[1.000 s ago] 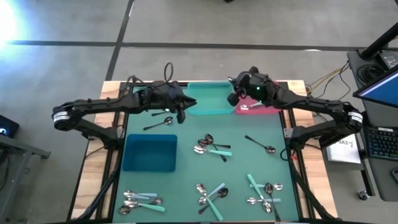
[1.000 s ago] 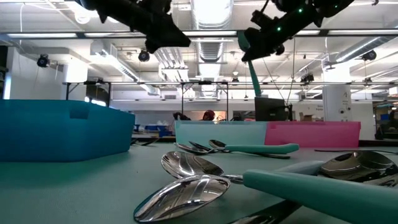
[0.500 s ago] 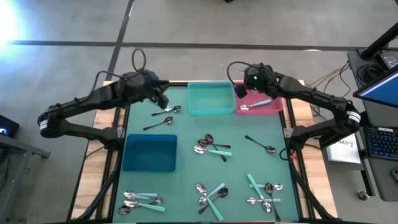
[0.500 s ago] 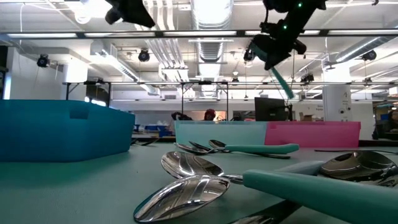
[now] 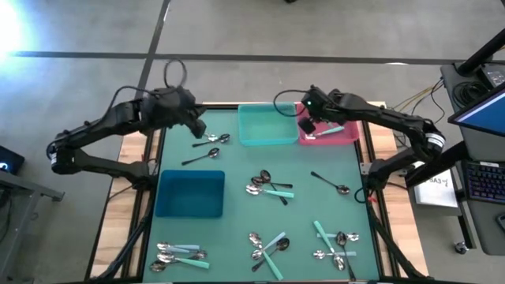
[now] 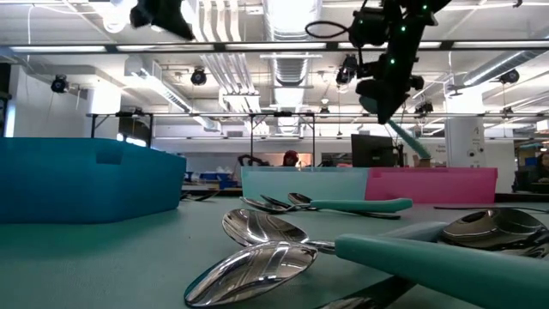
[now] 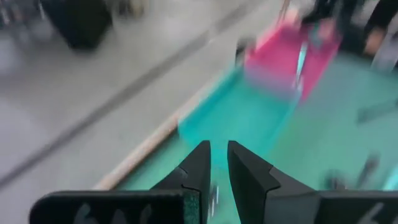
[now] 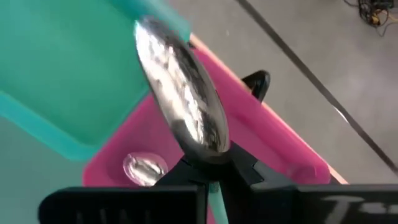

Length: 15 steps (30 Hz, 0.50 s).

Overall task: Sort silverware by color (type)
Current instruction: Put the top left green spoon into the red bin

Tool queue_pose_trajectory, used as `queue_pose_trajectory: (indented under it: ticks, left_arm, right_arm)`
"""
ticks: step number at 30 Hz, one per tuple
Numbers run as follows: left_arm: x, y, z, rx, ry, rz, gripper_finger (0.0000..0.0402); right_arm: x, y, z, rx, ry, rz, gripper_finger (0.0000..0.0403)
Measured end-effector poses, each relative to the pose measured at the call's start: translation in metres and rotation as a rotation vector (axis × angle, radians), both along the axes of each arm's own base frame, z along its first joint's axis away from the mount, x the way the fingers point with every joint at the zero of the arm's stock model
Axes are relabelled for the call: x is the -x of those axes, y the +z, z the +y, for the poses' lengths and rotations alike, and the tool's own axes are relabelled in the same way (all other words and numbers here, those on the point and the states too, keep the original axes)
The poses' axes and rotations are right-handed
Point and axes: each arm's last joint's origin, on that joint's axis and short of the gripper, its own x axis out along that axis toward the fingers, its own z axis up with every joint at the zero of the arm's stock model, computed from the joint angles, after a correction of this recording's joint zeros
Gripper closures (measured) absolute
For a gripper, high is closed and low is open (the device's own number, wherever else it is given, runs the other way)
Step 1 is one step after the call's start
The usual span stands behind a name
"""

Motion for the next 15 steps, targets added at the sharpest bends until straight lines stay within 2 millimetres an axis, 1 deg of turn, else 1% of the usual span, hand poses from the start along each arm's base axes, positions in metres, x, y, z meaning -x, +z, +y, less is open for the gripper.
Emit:
queue_pose_trajectory:
  ticks: [4,7,11,15]
  left_arm:
    - [0.009,-0.043,-0.007,0.163,-0.013,0.206,0.0363]
    - [0.018,-0.072,-0.013,0.198,-0.025,0.307,0.0363]
    - [0.031,-0.105,-0.021,0.289,-0.061,0.358,0.0363]
    - [0.042,-0.125,-0.025,0.323,-0.066,0.371,0.0363]
  right_arm:
    - [-0.001,-0.011,-0.001,-0.017,0.048,0.071,0.0351]
    - [0.000,-0.019,0.000,-0.028,0.076,0.115,0.0325]
    - [0.003,-0.027,0.002,-0.047,0.088,0.153,0.0300]
    - [0.004,-0.030,0.003,-0.056,0.092,0.166,0.0297]
